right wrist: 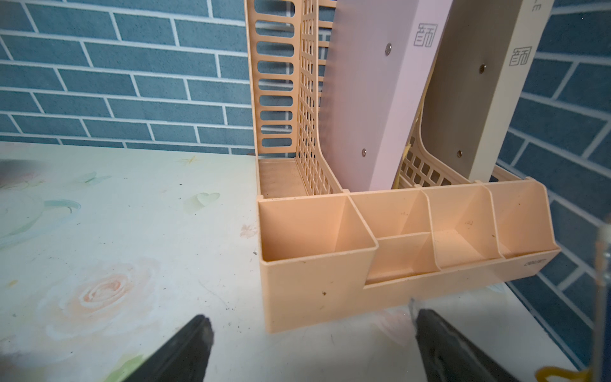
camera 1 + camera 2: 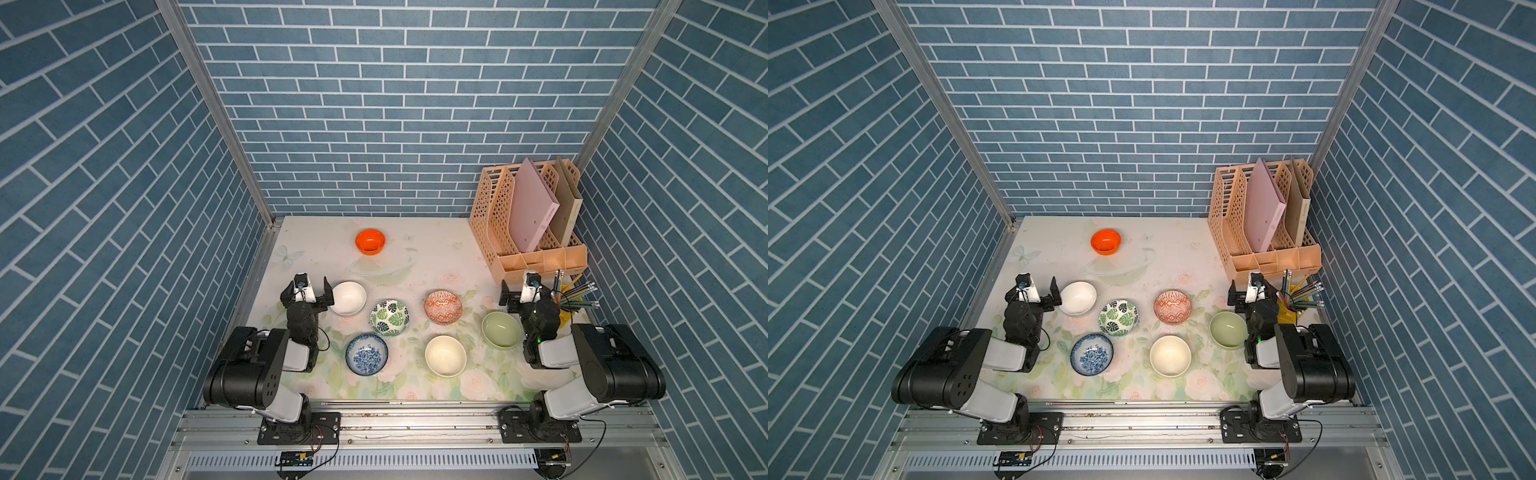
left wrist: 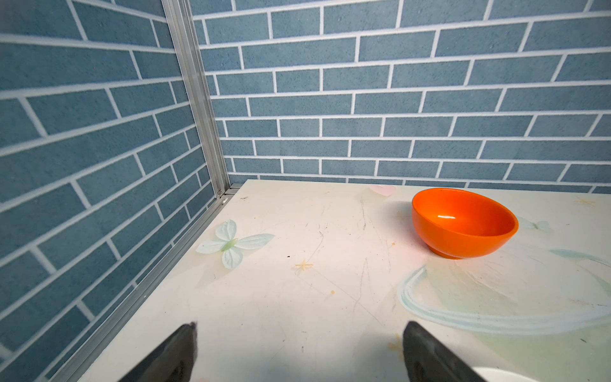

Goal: Stack the bowls
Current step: Pick up the bowl from the center of the board.

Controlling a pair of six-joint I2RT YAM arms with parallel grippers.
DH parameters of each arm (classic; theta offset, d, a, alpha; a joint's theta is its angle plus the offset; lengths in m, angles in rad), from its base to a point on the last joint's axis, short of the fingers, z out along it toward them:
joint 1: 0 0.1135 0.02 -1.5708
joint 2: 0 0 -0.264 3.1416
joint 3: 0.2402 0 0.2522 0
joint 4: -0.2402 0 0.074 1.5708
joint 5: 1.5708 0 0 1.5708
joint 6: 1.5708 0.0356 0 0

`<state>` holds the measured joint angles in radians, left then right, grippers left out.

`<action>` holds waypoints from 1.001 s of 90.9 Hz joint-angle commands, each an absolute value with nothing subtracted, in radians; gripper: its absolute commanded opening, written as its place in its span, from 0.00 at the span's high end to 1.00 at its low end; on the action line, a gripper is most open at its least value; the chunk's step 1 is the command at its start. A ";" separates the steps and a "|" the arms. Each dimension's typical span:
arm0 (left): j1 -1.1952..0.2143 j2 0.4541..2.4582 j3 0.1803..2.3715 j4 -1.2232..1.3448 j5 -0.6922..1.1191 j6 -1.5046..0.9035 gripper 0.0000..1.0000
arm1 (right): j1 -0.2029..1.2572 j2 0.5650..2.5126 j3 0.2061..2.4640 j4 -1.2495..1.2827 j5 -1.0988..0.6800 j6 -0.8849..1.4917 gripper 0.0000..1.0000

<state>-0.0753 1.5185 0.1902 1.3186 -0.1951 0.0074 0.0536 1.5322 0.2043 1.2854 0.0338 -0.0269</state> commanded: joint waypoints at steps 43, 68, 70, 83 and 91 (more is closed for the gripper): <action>-0.141 0.768 0.293 0.458 -0.334 -0.547 0.00 | 0.028 1.284 0.285 1.004 0.216 0.071 0.00; -0.141 0.575 0.410 0.131 -0.171 -0.622 0.01 | -0.011 0.815 0.256 0.777 0.299 0.460 0.00; -0.141 0.572 0.426 0.109 -0.156 -0.622 0.01 | -0.016 0.790 0.276 0.719 0.265 0.452 0.00; -0.141 0.606 0.582 -0.127 -0.049 -0.587 0.03 | -0.017 0.700 0.365 0.523 0.174 0.468 0.00; -0.141 0.633 0.633 -0.214 0.020 -0.591 0.03 | -0.018 0.682 0.432 0.411 0.099 0.491 0.03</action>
<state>-0.1410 0.6037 0.5491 0.0437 -0.1318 -0.5911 -0.0139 0.7208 0.3195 0.7120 0.2214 0.3901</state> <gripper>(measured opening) 0.968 0.996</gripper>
